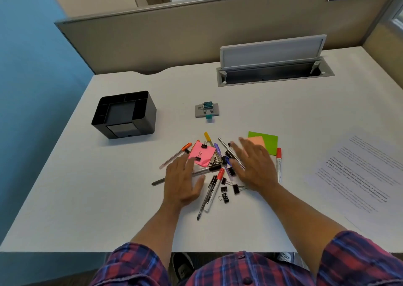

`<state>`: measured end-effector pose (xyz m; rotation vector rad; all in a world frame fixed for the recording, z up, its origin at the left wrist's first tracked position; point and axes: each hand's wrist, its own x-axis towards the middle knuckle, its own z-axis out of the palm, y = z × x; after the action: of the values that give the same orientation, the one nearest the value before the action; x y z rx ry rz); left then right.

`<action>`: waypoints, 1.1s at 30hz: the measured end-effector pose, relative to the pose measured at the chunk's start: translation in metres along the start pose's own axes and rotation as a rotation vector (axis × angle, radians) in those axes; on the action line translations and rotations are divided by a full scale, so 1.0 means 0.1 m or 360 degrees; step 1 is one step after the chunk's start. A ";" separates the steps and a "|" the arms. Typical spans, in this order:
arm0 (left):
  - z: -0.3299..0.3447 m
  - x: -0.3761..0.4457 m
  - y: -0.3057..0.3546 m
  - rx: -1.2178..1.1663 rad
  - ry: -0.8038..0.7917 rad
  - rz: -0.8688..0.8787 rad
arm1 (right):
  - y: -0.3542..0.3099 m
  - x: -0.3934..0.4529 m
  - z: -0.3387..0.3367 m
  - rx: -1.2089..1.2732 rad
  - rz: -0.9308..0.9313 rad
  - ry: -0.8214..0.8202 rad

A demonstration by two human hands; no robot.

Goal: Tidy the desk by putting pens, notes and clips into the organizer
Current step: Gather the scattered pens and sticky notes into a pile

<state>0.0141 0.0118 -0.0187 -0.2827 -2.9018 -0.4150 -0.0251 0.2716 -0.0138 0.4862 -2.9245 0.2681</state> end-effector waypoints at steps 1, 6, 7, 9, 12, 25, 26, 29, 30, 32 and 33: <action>0.01 0.03 0.07 -0.0008 -0.0070 0.0072 | 0.08 0.00 0.00 -0.0013 0.0142 0.0005; 0.10 0.18 0.47 0.0063 -0.0367 0.0578 | 0.42 -0.02 0.03 0.0015 0.0451 -0.0072; 0.15 0.17 0.53 0.0086 -0.0414 0.0644 | 0.45 -0.03 0.06 0.0051 0.0449 -0.0129; 0.25 0.14 0.60 0.0159 -0.0494 0.0709 | 0.47 -0.06 0.12 0.0078 0.0412 -0.0237; 0.33 0.12 0.57 0.0216 -0.0556 0.0699 | 0.46 -0.07 0.16 0.0069 0.0363 -0.0301; 0.13 0.19 0.23 0.0244 -0.0573 0.0706 | 0.26 -0.11 0.16 0.0085 0.0314 -0.0294; 0.13 0.20 0.24 0.0242 -0.0557 0.0700 | 0.23 -0.12 0.17 0.0086 0.0306 -0.0291; 0.13 0.23 0.34 0.0198 -0.0442 0.0707 | 0.13 -0.14 0.19 0.0103 0.0335 -0.0267; 0.13 0.25 0.40 0.0160 -0.0393 0.0714 | 0.09 -0.14 0.21 0.0114 0.0366 -0.0257; 0.16 0.25 0.55 0.0055 -0.0314 0.0709 | 0.04 -0.15 0.23 0.0156 0.0419 -0.0197; 0.18 0.24 0.64 -0.0004 -0.0282 0.0686 | 0.02 -0.15 0.23 0.0188 0.0434 -0.0150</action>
<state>0.0020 0.0813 -0.0144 -0.9652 -2.8881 -0.3321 -0.0147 0.2736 -0.0394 0.1154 -3.0771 0.4663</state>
